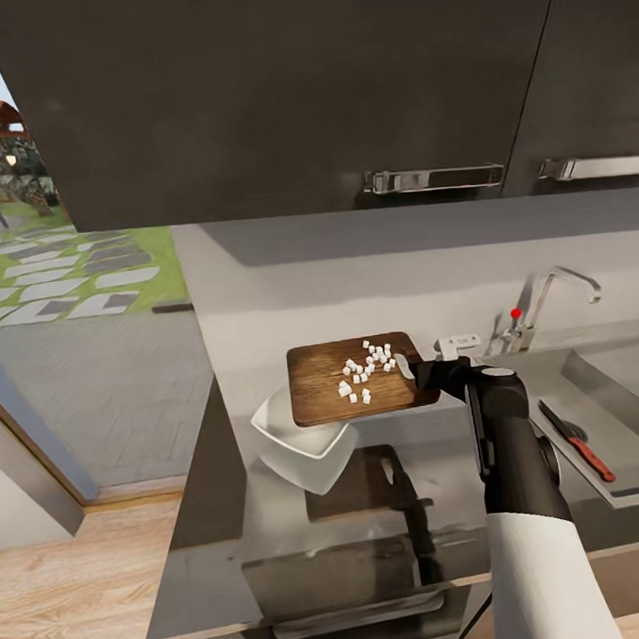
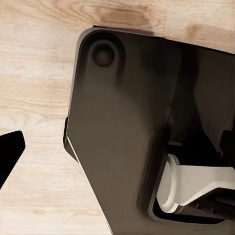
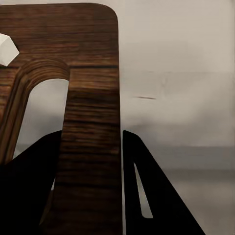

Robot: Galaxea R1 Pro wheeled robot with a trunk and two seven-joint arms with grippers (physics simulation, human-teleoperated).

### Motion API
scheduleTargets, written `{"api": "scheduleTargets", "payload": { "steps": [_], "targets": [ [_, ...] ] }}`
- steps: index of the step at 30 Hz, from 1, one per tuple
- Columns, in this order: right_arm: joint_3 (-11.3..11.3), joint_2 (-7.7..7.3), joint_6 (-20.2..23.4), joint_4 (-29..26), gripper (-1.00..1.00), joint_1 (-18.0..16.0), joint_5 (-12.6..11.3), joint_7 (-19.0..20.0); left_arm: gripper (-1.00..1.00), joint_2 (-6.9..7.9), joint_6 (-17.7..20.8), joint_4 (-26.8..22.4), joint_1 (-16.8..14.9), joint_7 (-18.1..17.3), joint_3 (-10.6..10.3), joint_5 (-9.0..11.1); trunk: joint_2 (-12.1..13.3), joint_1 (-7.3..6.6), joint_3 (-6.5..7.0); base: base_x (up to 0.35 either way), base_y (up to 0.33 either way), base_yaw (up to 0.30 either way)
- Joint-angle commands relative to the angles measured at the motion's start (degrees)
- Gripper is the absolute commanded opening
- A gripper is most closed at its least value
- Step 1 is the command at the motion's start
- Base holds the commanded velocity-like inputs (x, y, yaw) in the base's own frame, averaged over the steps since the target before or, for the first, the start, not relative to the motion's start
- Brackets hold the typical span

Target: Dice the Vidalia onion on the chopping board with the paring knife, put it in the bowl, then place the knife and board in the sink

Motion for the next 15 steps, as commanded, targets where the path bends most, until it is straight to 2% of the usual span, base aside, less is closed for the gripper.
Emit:
{"api": "scheduleTargets", "payload": {
  "steps": [1,15],
  "targets": [
    [-0.1,0.06,0.1,-0.1,-1.00,-0.1,0.6,0.6,1.00,0.06,-0.1,-0.1,0.0,0.0,-0.3,0.6,-0.1,0.02,-0.08,0.002,0.000,0.000],
    [0.2,0.06,0.0,-0.1,-1.00,-0.1,0.7,-1.9,1.00,0.06,-0.1,0.8,0.0,0.0,-0.3,0.6,-0.1,0.02,-0.08,0.000,0.000,0.000]
  ]
}}
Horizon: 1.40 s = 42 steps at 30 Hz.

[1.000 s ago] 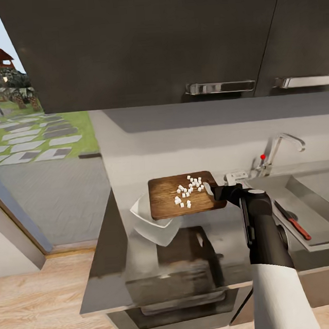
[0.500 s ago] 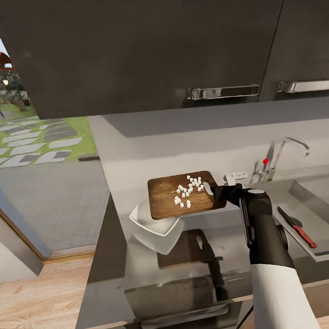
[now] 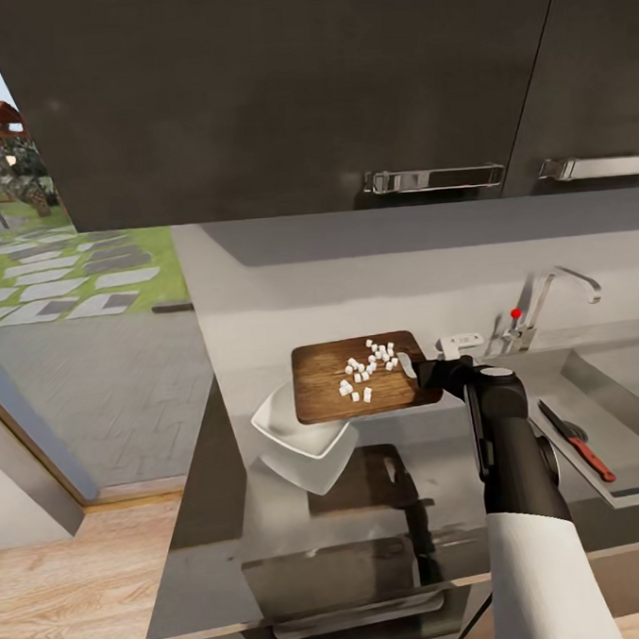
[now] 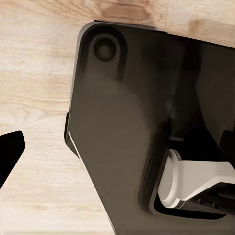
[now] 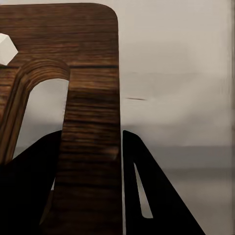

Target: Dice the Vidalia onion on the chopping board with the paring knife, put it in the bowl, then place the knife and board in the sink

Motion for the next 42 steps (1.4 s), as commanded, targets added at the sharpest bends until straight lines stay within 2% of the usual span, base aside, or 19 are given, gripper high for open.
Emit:
{"api": "scheduleTargets", "payload": {
  "steps": [1,10,14,18,21,42],
  "targets": [
    [-0.1,0.06,0.2,-0.1,-1.00,-0.1,0.5,0.5,1.00,0.06,-0.1,-0.1,0.0,0.0,-0.3,0.6,-0.1,0.02,-0.08,0.000,0.000,0.000],
    [0.3,0.06,0.2,-0.1,-1.00,-0.1,1.0,0.2,1.00,0.12,-0.1,0.0,0.0,0.0,-0.3,0.5,-0.1,0.02,-0.08,0.000,0.000,0.000],
    [3.0,0.06,0.3,-0.1,-1.00,-0.1,3.5,0.1,1.00,0.14,-0.1,0.0,0.0,0.0,-0.3,0.6,-0.1,0.02,-0.08,0.000,0.000,0.000],
    [5.4,0.06,1.1,-0.4,-1.00,-0.1,4.1,0.1,1.00,0.18,-0.1,0.0,0.0,0.0,-0.3,0.6,-0.1,0.02,-0.08,0.000,0.000,0.000],
    [6.1,0.06,1.5,-0.6,-1.00,-0.1,4.2,0.1,1.00,0.22,-0.1,0.0,0.0,0.0,-0.3,0.6,-0.1,0.02,-0.08,0.000,0.000,0.000],
    [6.3,0.06,1.9,-3.3,-1.00,-0.1,4.3,-0.2,1.00,0.24,-0.1,0.1,0.0,0.0,-0.2,0.6,-0.1,0.02,-0.08,0.000,0.000,0.000]
  ]
}}
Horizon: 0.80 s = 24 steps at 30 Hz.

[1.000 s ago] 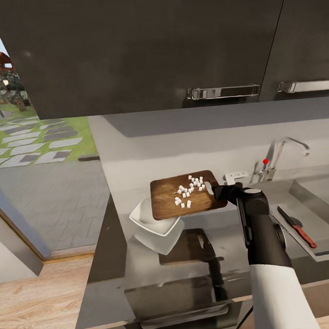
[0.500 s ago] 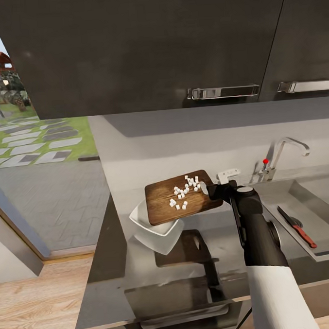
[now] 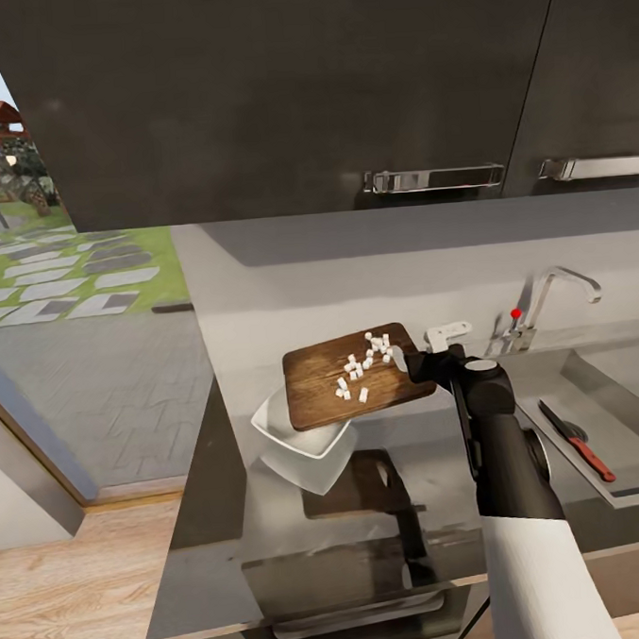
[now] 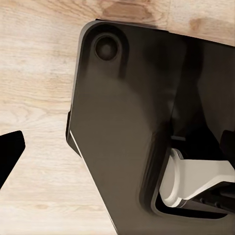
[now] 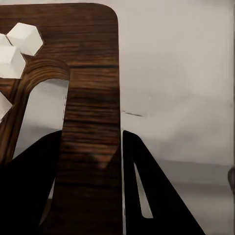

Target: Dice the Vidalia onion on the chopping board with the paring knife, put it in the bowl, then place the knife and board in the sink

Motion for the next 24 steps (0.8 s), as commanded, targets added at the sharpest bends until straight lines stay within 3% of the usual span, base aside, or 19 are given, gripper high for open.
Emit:
{"api": "scheduleTargets", "payload": {
  "steps": [1,7,24],
  "targets": [
    [-0.1,0.06,0.5,-0.1,-1.00,-0.1,0.8,0.2,1.00,0.07,-0.1,-0.1,0.0,0.0,-0.3,0.6,-0.1,0.02,-0.08,0.000,0.000,0.000],
    [2.6,0.06,1.4,-0.1,-1.00,-0.1,4.0,-0.9,1.00,0.07,-0.1,-0.1,0.0,0.0,-0.4,0.6,-0.1,0.02,-0.08,0.000,0.000,0.000],
    [2.9,0.06,1.5,-0.1,-1.00,-0.1,4.5,-1.0,1.00,0.07,-0.1,-0.1,0.0,0.0,-0.4,0.6,-0.1,0.02,-0.08,0.035,0.043,0.000]
  ]
}}
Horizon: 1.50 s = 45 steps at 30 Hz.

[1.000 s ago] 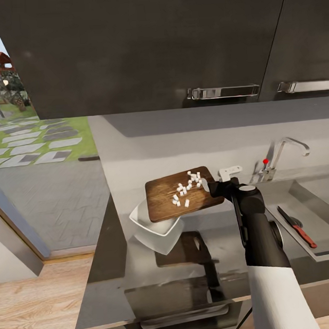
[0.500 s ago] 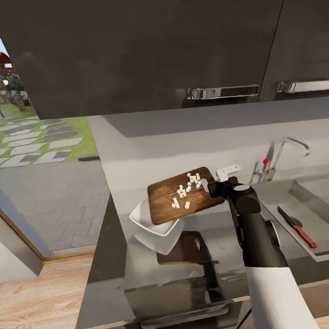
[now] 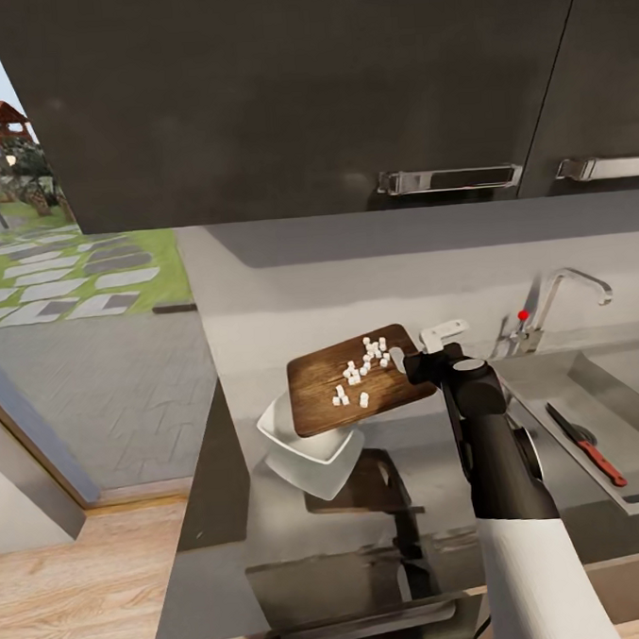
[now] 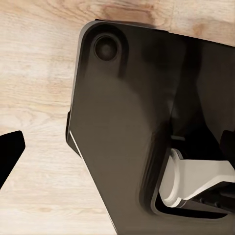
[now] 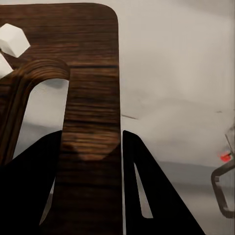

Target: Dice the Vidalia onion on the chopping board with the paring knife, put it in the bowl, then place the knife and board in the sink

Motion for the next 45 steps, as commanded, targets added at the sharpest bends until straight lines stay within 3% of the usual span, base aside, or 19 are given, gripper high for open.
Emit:
{"api": "scheduleTargets", "payload": {
  "steps": [1,11,27,34,45],
  "targets": [
    [-0.1,0.06,0.1,-0.1,-1.00,-0.1,0.8,0.6,1.00,0.07,-0.1,-0.1,0.0,0.0,-0.3,0.6,-0.1,0.02,-0.08,0.000,0.000,0.000],
    [0.1,0.06,1.6,-0.1,-1.00,-0.1,3.8,0.6,1.00,0.07,-0.1,-0.1,0.0,0.0,-0.3,0.6,-0.1,0.02,-0.08,0.000,0.000,0.000],
    [0.2,0.06,2.5,-0.1,-1.00,-0.1,4.5,0.5,1.00,0.07,-0.1,0.0,0.0,0.0,-0.3,0.6,-0.1,0.02,-0.08,0.000,0.000,0.000],
    [3.2,0.06,3.5,-0.1,-1.00,-0.1,7.0,0.6,1.00,0.07,-0.1,-0.1,0.0,0.0,-0.3,0.6,-0.1,0.02,-0.08,0.000,0.000,0.000],
    [3.4,0.06,3.5,-0.2,-1.00,-0.1,7.1,0.6,1.00,0.07,-0.1,-0.1,0.0,0.0,-0.3,0.6,-0.1,0.02,0.46,0.000,0.000,0.000]
  ]
}}
